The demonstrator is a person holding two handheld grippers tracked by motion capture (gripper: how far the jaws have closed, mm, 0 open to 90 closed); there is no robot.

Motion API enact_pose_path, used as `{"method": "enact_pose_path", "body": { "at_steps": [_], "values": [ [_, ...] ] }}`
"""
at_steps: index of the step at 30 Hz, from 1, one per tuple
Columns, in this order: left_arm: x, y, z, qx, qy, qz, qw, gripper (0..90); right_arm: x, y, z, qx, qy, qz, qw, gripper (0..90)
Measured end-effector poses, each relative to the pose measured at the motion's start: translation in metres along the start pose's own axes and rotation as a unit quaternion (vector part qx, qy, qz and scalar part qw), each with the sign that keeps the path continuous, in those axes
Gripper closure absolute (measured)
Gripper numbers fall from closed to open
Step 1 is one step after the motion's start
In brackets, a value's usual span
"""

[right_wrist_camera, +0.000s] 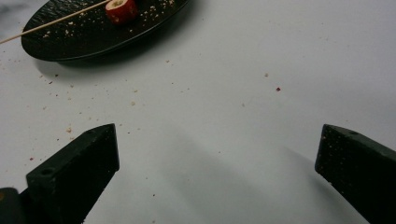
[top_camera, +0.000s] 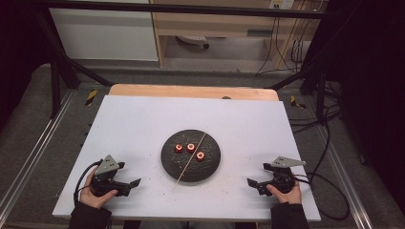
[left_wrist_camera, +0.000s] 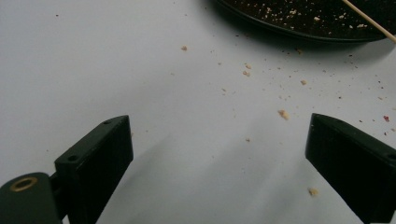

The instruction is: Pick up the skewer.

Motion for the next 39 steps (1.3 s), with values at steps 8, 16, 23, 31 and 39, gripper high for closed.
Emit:
{"method": "enact_pose_path", "body": {
  "at_steps": [8, 16, 23, 31, 39],
  "values": [
    [0.001, 0.003, 0.002, -0.003, 0.001, -0.002, 1.0, 7.2, 0.0, 0.0, 0.001, -0.002, 0.001, 0.001, 1.0, 0.7],
    [0.0, 0.008, 0.006, -0.008, 0.003, -0.003, 1.0, 7.5, 0.002, -0.001, 0.001, -0.005, 0.004, 0.003, 1.0, 0.7],
    [0.0, 0.012, 0.01, -0.011, 0.004, -0.002, 0.9999, 7.5, 0.002, 0.0, 0.002, -0.003, 0.006, 0.002, 1.0, 0.7],
    [-0.001, 0.019, 0.014, -0.011, 0.0, -0.001, 0.9999, 7.5, 0.002, -0.001, 0.003, -0.001, 0.005, 0.0, 1.0, 0.6],
    [-0.004, 0.026, 0.019, -0.012, -0.005, 0.0, 0.9999, 7.6, 0.002, -0.001, 0.002, 0.0, 0.001, -0.002, 1.0, 0.6]
  ]
}}
Point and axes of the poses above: each handheld gripper's, and its own axes: x roughly backward along the jaws, z roughly out of its top, y roughly to its right, the point moved 8 cm from there along -x, roughly forward along the jaws, and after that the axes turned 14 degrees about -y, right-handed, at the moved point
